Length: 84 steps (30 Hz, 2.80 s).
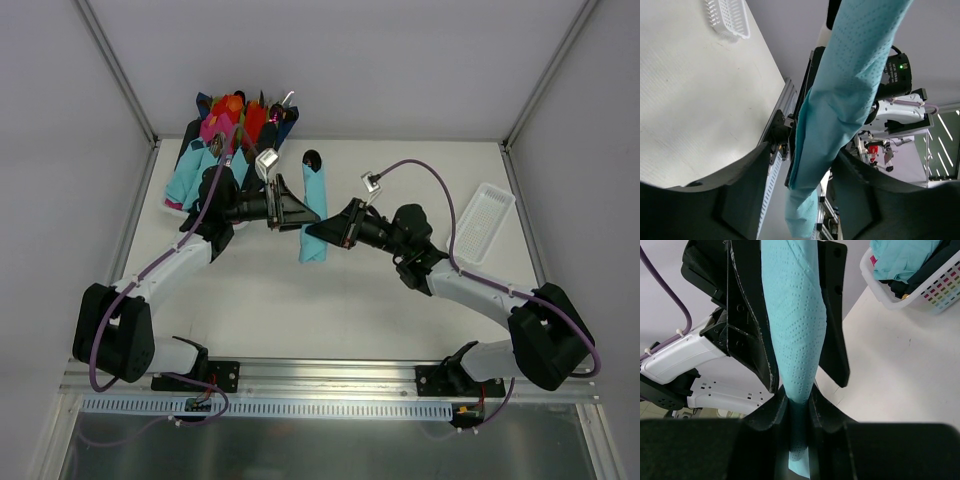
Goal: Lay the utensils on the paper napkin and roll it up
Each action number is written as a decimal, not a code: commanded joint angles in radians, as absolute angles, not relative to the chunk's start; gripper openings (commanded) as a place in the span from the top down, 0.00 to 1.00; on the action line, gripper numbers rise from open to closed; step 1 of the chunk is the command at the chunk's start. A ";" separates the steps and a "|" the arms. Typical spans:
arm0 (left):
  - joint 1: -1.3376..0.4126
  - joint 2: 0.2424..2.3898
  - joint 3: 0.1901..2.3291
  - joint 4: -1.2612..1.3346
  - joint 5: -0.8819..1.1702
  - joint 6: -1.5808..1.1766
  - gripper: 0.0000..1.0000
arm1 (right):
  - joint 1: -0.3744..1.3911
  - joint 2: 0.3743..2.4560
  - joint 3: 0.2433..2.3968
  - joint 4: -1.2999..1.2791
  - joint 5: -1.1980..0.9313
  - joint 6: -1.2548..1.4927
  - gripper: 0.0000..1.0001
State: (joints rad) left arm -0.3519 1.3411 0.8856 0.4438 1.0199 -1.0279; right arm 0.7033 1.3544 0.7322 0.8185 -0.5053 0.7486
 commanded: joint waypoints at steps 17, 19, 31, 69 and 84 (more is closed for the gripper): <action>-0.334 1.353 0.928 0.498 1.066 -1.045 1.00 | 0.718 1.342 0.753 0.911 -0.494 0.745 0.70; -0.333 1.348 0.977 0.366 1.071 -0.883 1.00 | 0.716 1.341 0.759 0.901 -0.500 0.746 0.56; -0.246 1.387 1.195 -0.195 1.158 -0.391 1.00 | 0.658 1.332 0.747 0.816 -0.535 0.729 0.35; 0.081 2.232 2.273 -1.275 0.999 0.661 1.00 | 0.569 1.338 0.704 0.692 -0.589 0.703 0.01; 0.080 2.318 2.292 -1.258 1.020 0.635 1.00 | 0.569 1.379 0.707 0.693 -0.600 0.707 0.01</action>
State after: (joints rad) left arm 0.0795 2.3138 2.2471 -1.2472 0.9615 0.6273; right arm 0.5716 1.3735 0.7055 0.6662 -0.5842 0.7170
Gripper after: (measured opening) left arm 0.131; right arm 0.991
